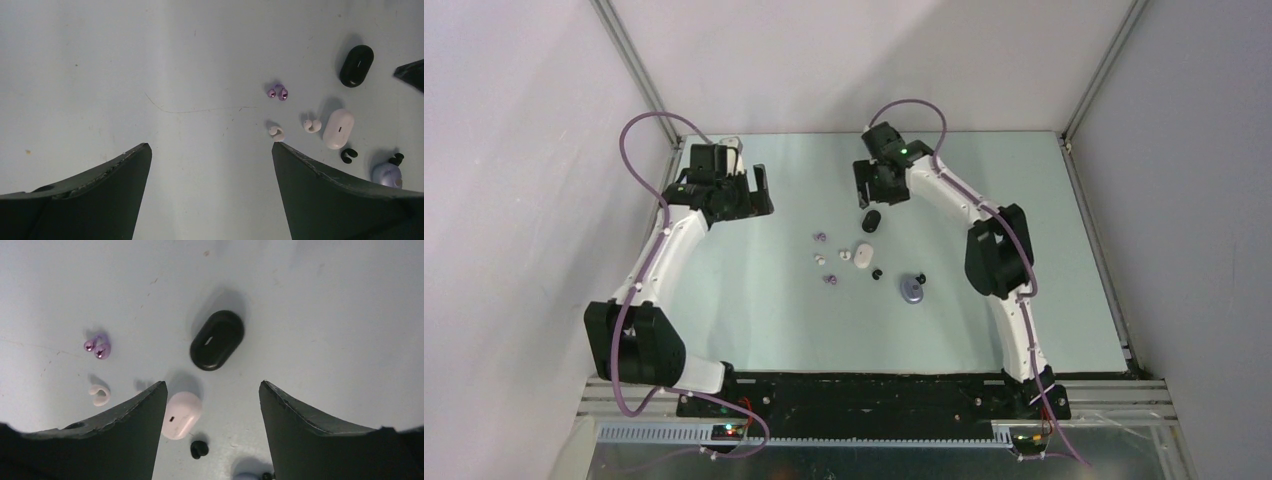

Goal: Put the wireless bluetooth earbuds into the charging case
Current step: Pick up the charging case from the center of the board.

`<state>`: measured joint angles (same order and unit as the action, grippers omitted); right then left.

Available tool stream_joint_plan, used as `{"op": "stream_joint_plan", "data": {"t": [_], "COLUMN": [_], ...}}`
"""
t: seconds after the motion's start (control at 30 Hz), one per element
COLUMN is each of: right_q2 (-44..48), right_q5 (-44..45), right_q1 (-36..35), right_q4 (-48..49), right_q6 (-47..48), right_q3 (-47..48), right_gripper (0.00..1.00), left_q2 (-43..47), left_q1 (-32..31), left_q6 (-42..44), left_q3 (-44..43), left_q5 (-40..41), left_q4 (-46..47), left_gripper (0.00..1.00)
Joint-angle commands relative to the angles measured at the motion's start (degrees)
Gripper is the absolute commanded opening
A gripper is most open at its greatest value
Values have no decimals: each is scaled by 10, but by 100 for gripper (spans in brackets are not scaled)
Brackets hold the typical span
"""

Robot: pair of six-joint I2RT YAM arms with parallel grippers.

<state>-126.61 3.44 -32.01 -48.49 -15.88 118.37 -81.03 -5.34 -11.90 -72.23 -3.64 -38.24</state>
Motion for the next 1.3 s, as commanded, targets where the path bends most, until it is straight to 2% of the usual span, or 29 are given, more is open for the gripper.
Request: {"op": "stream_joint_plan", "data": {"t": [0.0, 0.33, 0.93, 1.27], "right_q2": [-32, -96, -139, -128], "right_q5": [13, 66, 76, 84], "right_q1": [-30, -37, -44, -30], "right_q4": [-3, -26, -8, 0], "right_q6": [-33, -68, -50, -21], "right_q3": [33, 85, 90, 63], "right_gripper": [71, 66, 70, 65], "left_q2": [4, 2, -42, -41], "left_q1": [-1, -1, -1, -1], "left_q6": [-14, -11, -12, -13], "left_q3": [-3, -13, -51, -52], "left_q5": [3, 8, -12, -13], "left_q4": [8, 5, -5, -1], "left_gripper": [97, 97, 96, 95]}}
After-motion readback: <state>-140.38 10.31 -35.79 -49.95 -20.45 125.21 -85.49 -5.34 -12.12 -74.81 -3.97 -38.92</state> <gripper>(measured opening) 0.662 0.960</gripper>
